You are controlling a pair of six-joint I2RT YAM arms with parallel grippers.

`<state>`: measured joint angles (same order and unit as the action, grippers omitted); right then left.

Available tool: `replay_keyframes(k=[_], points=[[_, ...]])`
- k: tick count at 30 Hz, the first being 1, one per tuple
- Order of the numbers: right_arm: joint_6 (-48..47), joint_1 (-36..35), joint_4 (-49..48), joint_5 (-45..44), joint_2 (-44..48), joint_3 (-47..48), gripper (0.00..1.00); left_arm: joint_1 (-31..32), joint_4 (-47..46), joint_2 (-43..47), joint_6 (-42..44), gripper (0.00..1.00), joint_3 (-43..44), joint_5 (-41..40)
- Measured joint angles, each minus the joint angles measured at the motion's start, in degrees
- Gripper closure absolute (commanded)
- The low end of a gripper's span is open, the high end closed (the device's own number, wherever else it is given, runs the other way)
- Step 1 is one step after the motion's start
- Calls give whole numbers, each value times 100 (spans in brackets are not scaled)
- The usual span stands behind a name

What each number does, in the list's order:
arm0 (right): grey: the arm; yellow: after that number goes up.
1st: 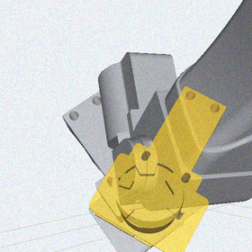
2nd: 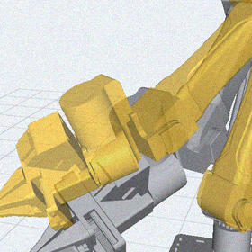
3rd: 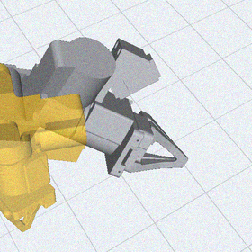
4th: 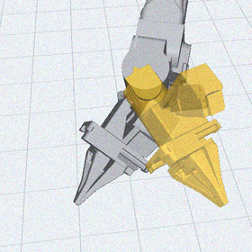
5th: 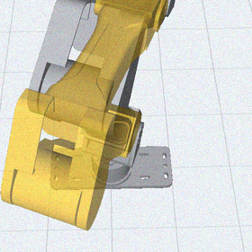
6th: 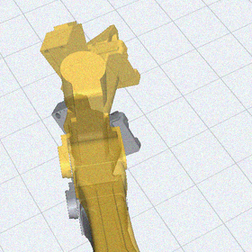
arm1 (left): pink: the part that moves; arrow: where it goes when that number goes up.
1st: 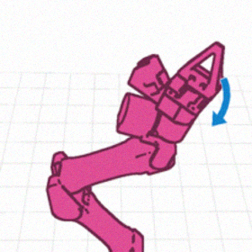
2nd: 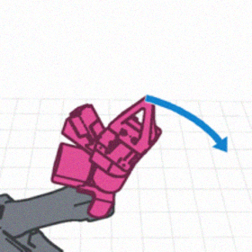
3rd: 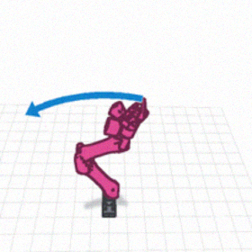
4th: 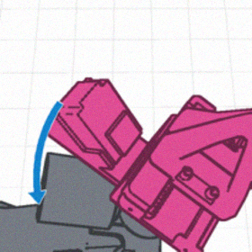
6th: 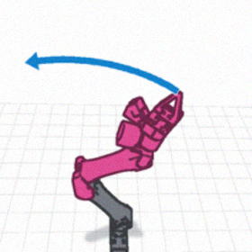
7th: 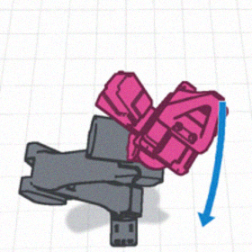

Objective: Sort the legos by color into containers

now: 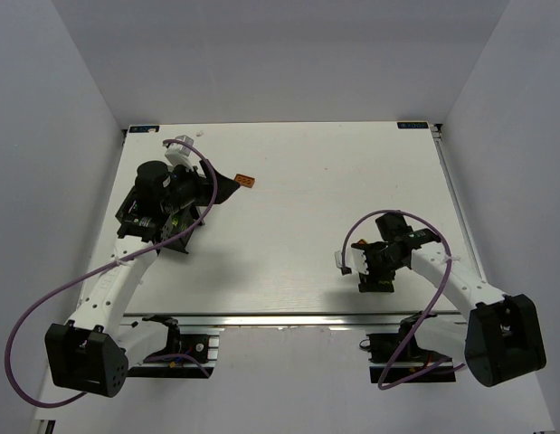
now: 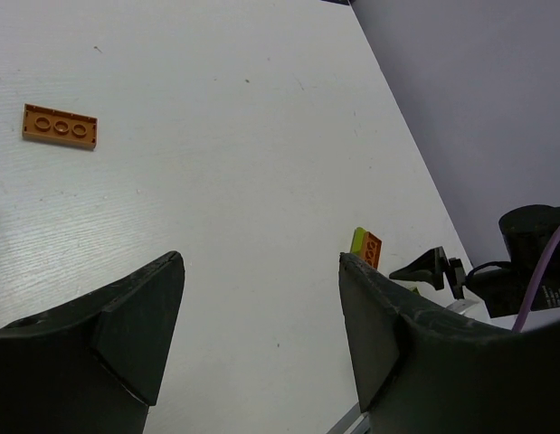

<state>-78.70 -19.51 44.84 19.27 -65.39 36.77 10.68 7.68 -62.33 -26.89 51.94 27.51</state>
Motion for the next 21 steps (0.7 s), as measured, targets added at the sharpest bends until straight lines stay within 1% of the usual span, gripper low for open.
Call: replay_keyframes(k=[6,15,21], points=[[179,0,-273,-317,-181,-170,19,0,0,0,-2,21,-4,-4],[361,0,-396,-542,-490,-271,25,0,0,9,-9,21,-4,-7],[509,0,-411,-568,-487,-262,22,0,0,28,-11,21,-4,-7]])
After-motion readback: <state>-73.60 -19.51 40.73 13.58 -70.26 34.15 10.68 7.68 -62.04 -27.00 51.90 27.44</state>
